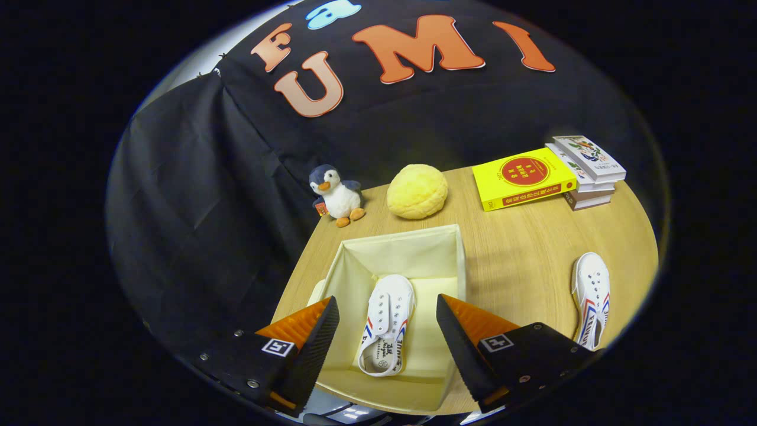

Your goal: Open the storage box then place both shoes into the box .Put the left shoe in first, then the right shoe, with the right side of both shoes facing outward in a uniform manner.

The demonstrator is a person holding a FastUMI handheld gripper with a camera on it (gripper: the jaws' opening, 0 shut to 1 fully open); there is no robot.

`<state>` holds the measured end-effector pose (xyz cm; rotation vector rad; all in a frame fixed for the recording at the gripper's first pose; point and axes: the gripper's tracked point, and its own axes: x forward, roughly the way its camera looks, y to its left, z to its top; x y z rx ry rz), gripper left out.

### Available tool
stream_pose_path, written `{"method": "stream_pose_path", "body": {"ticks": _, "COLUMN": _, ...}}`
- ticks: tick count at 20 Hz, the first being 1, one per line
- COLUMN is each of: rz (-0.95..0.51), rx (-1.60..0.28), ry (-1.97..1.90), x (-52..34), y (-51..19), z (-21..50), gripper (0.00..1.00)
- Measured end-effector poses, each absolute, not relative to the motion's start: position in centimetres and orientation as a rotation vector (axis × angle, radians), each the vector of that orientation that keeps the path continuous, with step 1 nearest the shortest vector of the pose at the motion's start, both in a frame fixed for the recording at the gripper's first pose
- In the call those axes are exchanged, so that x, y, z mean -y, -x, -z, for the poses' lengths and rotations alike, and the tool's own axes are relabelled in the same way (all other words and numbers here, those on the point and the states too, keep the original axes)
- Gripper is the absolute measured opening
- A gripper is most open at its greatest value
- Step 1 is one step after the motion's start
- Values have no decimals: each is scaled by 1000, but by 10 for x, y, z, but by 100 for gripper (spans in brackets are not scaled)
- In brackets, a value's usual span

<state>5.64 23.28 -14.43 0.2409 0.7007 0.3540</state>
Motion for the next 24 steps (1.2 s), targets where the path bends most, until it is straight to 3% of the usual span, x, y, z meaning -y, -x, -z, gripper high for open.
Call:
{"method": "stream_pose_path", "body": {"ticks": 7, "rz": -205, "rx": -672, "ry": -201, "x": -116, "y": -61, "z": 139, "gripper": 98}}
{"method": "stream_pose_path", "body": {"ticks": 15, "rz": -13, "rx": -729, "ry": -90, "x": 24, "y": -52, "z": 184, "gripper": 98}}
{"method": "stream_pose_path", "body": {"ticks": 24, "rz": 32, "rx": -912, "ry": -8, "x": 104, "y": -39, "z": 266, "gripper": 99}}
